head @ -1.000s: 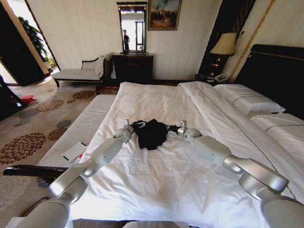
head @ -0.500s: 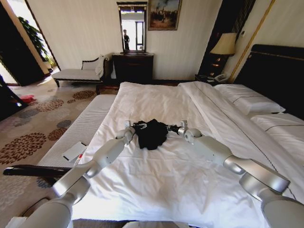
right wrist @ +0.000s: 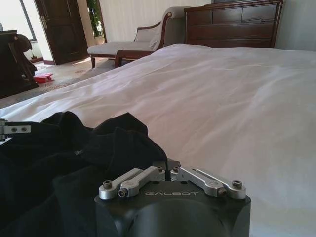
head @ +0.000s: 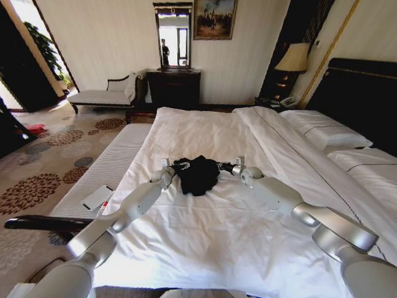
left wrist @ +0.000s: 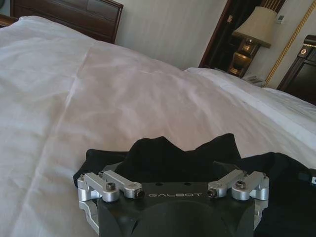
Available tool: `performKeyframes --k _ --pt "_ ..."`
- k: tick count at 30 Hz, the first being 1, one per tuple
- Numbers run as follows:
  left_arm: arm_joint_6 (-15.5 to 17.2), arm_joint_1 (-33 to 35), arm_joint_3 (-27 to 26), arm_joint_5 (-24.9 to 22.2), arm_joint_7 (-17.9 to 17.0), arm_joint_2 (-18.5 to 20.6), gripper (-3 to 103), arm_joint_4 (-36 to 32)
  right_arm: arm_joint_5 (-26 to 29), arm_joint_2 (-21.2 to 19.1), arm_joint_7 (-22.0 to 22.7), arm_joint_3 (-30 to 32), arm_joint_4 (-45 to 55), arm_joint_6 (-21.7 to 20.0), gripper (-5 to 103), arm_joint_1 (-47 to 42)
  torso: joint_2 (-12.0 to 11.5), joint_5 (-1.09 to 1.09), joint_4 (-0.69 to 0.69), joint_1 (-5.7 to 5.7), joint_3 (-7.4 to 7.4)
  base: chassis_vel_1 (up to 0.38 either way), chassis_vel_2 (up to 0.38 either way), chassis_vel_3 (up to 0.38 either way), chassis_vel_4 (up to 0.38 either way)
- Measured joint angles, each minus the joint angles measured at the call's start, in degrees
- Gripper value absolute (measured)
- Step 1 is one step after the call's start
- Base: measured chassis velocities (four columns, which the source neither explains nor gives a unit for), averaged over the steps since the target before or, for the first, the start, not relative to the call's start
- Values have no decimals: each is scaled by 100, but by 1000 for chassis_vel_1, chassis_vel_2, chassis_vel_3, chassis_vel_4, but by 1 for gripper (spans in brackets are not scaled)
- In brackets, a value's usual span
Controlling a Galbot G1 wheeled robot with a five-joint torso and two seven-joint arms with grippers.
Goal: Fold the clothes on the bed.
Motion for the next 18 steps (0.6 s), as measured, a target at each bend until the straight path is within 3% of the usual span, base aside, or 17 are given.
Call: performKeyframes --k 9,17,18 --pt "22 187 -9 -6 -59 126 98 -140 1 -43 7 5 38 -1 0 -46 0 0 2 0 0 0 0 0 0" --pt "20 161 -100 76 -9 25 66 -41 -1 -37 21 4 62 -2 0 -53 0 0 1 0 0 0 0 0 0" --pt "20 154 -102 75 -5 7 66 -30 -1 -37 23 0 64 -3 0 -53 0 0 1 0 0 0 0 0 0"
